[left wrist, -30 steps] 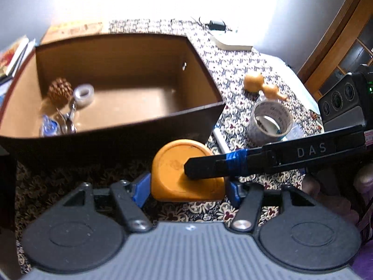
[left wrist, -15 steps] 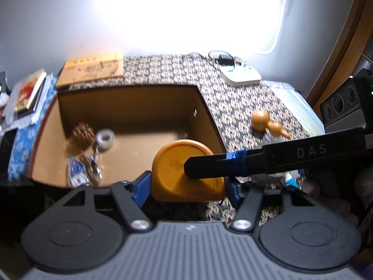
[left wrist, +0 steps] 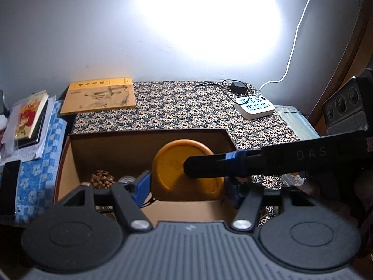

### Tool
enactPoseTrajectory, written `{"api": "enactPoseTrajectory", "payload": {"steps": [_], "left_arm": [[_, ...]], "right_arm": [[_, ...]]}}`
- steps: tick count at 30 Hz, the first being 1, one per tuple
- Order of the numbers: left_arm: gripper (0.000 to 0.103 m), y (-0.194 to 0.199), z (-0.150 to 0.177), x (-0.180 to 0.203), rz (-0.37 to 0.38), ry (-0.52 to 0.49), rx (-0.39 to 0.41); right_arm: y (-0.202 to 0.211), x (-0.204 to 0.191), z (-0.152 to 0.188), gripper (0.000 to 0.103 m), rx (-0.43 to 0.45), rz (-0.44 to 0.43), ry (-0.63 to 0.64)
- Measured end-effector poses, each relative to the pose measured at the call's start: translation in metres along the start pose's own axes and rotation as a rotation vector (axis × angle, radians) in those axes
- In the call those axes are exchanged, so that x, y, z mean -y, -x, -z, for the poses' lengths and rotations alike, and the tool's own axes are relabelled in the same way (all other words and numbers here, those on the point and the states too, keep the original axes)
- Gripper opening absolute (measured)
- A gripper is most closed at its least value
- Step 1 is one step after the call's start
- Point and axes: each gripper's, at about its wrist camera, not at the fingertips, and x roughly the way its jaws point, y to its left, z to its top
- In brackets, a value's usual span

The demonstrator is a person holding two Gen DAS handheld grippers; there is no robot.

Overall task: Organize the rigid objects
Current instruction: 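Lift the orange tape measure with the right gripper over the box wall, then lower the tape measure into the box beside the clip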

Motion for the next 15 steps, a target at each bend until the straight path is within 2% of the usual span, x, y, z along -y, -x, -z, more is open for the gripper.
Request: {"api": "enactPoseTrajectory", "payload": {"steps": [11,15], "left_arm": [[0.062,-0.073,0.020,-0.062,0.067,0.119,-0.196],[0.062,-0.093,0.027,-0.070,0.060,0.121,-0.261]], "right_arm": [[-0.064,0.041,0.003,0.009,-0.162,0.113,-0.122],[-0.080,0.046,0.007,0.009,-0.206,0.157,-0.122]]}}
